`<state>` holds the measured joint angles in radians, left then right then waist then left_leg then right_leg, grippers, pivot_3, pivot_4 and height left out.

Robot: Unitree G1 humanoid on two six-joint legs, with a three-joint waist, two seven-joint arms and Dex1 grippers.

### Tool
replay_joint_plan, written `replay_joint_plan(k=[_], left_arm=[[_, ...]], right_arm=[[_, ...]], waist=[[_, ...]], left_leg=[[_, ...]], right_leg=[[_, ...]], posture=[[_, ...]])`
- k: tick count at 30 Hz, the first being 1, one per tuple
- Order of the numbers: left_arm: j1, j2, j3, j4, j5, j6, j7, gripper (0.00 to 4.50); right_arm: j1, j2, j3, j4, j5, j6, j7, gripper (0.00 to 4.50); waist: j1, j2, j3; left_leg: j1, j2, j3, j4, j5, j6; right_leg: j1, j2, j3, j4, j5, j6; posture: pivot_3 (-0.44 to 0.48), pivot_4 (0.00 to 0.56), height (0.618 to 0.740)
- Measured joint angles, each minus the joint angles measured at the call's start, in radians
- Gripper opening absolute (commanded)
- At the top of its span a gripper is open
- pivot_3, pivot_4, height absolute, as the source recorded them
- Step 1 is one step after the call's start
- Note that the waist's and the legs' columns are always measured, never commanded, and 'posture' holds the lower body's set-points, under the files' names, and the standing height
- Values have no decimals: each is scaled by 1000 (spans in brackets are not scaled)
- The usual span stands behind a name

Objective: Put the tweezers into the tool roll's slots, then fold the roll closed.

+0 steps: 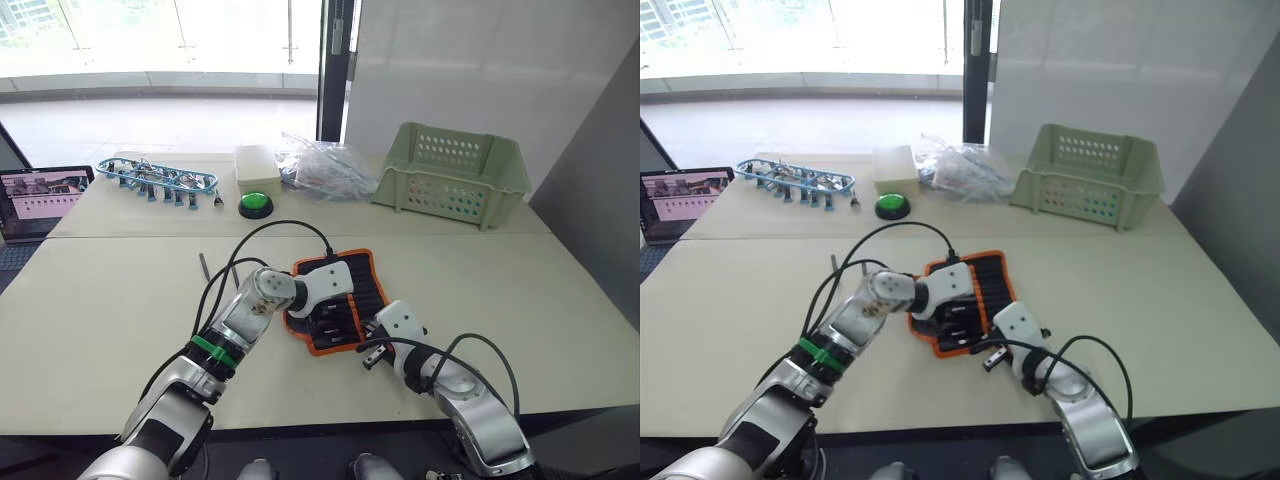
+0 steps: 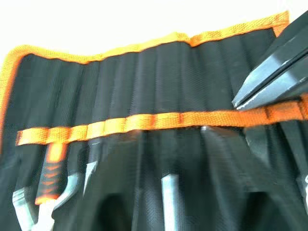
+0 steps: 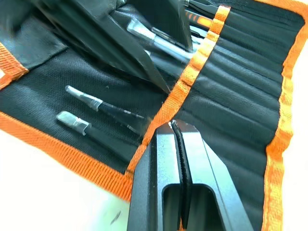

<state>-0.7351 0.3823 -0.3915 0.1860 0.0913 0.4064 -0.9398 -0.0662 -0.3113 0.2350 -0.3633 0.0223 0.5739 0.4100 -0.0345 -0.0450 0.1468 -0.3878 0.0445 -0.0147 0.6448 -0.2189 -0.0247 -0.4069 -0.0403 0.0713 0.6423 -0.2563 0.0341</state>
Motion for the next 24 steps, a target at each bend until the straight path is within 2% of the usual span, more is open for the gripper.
replay_joint_plan(k=[3,6,11,15,18,24], left_arm=[[72,94,111,-168,-61,93,-15,4444],[221,160,254,-307,-122,136,9,4478],[525,182,485,-451,-178,145,125,4478],[753,139,676,-604,-244,232,220,4478],[889,67,790,-718,-293,295,289,4478],[1074,-66,893,-862,-331,335,431,4478]], right_arm=[[-2,-1,10,1,0,-1,3,0],[-5,-5,14,4,1,-5,10,0],[-8,-30,4,12,2,-12,32,0],[-13,-42,-1,23,7,-21,54,0],[-22,-52,-7,33,12,-21,72,0],[-45,-57,-7,64,24,-13,94,0]], waist=[[-12,0,0],[-16,1,0],[-6,0,0],[-6,-1,0],[-3,-1,0],[-2,-3,0]], left_leg=[[1,1,0,-2,0,0],[3,2,0,-2,0,0],[3,2,0,-2,0,0],[5,3,0,-2,0,0],[5,4,1,-2,0,0],[7,4,2,-2,-1,0]], right_leg=[[0,0,0,0,-1,-1],[1,0,0,0,-1,-1],[1,0,-1,0,-2,-2],[2,-1,-1,0,-2,-2],[3,-2,-2,0,-2,-3],[3,-2,-2,0,-6,-10]], posture=[[0,150,725],[0,150,725],[0,150,725],[0,150,725],[0,150,725],[0,150,725]])
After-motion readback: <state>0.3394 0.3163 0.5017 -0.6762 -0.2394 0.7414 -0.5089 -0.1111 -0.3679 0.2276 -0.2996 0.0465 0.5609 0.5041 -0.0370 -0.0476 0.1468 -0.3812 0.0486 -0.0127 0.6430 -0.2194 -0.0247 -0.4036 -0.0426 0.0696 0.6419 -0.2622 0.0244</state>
